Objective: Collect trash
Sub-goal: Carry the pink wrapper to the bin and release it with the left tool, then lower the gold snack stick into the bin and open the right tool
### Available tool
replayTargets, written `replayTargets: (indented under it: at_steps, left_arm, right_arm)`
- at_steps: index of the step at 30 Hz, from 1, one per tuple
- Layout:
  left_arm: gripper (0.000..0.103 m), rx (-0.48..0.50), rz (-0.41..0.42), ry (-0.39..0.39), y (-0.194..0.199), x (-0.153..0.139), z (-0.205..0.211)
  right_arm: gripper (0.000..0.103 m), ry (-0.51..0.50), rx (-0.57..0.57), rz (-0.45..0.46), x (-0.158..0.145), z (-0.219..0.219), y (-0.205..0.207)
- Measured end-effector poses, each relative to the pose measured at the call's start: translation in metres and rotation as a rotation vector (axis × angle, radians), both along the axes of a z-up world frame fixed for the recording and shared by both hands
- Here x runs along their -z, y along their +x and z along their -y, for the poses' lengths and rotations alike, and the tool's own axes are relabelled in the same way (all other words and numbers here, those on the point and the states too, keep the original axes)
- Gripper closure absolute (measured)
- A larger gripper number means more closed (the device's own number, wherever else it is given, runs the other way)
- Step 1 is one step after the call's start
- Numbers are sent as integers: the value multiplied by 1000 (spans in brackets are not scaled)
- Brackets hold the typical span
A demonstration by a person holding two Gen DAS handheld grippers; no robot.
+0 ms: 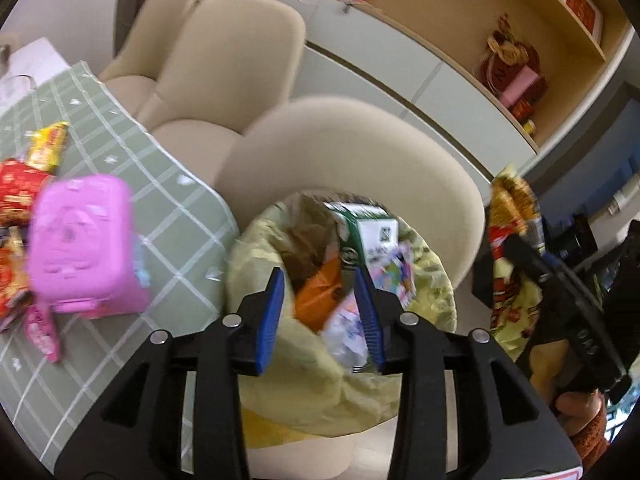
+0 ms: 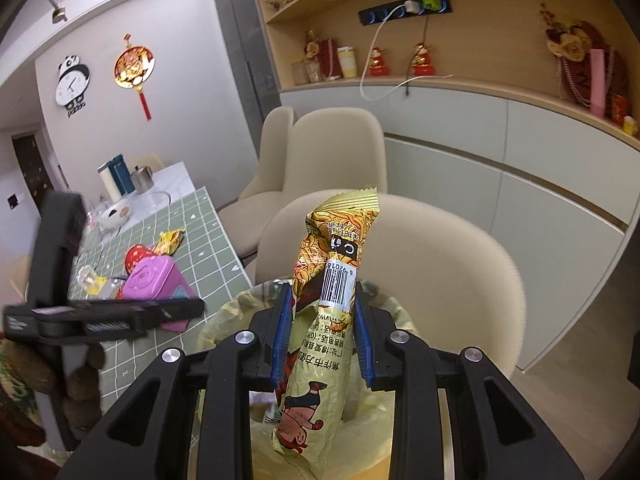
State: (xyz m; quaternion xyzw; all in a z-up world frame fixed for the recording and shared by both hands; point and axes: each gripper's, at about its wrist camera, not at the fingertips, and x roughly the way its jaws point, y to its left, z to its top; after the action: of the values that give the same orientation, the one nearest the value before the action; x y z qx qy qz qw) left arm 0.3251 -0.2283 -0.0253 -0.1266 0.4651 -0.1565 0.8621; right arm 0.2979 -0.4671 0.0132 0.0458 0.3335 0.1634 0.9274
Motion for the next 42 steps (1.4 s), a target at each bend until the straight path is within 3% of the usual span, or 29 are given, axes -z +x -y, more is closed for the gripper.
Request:
replayTargets:
  at_steps: [4,6,11,22,27,32,42]
  left_arm:
    - [65,-60,60,36,-21,-18,-17]
    - [60,-81,102,47,-34,-27,-25]
    - [57,-124,189,111,-66,-43,-44]
    - [55,-210,183,123,-91,-44,-90]
    - [55,-233,157,119,-98,-36,-106]
    - [55,-252,142,105,-103,-33,-124]
    - [54,-310,148,93,-116,-24,-176]
  right_arm:
    - [75,7,-19,-15,12,-21,12]
    - [75,3,-13,-15,19,-29,19]
    - [75,-3,4,-102,47,-46,43]
    - [75,-28,10,-362,106,-60,63]
    - [72,-2,24,-350,105,-61,55]
    - [51,24,53,-313,89,-58,41]
    - [50,-33,-7,-144,26,-86,-9]
